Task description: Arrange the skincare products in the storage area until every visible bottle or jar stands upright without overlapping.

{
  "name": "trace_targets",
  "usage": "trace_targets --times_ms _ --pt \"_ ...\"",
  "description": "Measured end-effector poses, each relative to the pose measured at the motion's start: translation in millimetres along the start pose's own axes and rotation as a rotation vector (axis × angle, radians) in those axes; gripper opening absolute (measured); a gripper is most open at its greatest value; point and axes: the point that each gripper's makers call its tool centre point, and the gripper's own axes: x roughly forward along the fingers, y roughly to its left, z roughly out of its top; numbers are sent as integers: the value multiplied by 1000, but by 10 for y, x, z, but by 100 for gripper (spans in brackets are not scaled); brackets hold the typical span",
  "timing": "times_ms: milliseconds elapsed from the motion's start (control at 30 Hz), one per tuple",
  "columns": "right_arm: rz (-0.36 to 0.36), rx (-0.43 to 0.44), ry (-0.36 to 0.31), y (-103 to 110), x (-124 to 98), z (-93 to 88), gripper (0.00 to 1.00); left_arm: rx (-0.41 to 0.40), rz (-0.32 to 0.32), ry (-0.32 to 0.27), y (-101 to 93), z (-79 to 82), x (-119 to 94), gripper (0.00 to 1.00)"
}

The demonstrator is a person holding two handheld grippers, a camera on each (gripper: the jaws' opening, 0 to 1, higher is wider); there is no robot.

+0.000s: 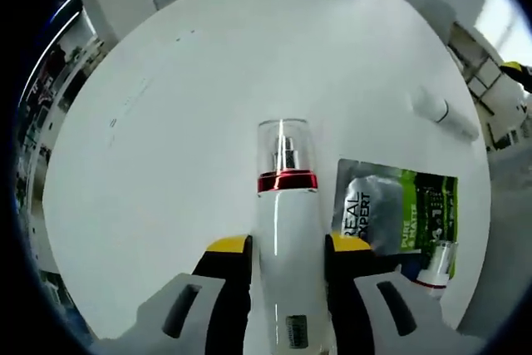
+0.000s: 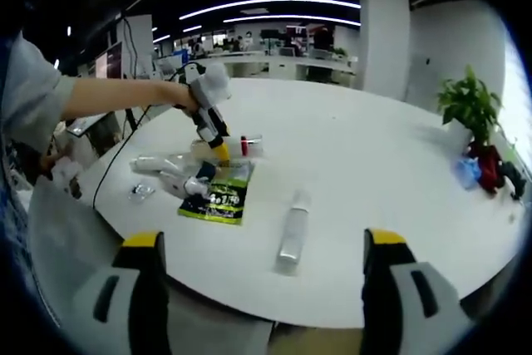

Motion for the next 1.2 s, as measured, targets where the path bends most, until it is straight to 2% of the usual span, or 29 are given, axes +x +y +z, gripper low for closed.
trace_targets --times_ms 200,600,767,967,1100,1200 --pt "-1 4 -6 -3 -10 0 99 -18 12 0 4 6 -21 27" --pt "2 1 -22 15 -24 28 99 21 65 -17 -5 -14 -95 26" --pt "17 3 -25 51 -15 36 99 26 81 -93 -19 82 -236 25" --pt "53 0 -34 128 26 81 99 58 85 -135 -135 162 -435 25" --pt "66 -2 -43 129 52 124 98 48 73 -205 -229 241 -576 25" --pt "77 1 -52 126 63 160 98 47 74 -234 -293 264 -669 25"
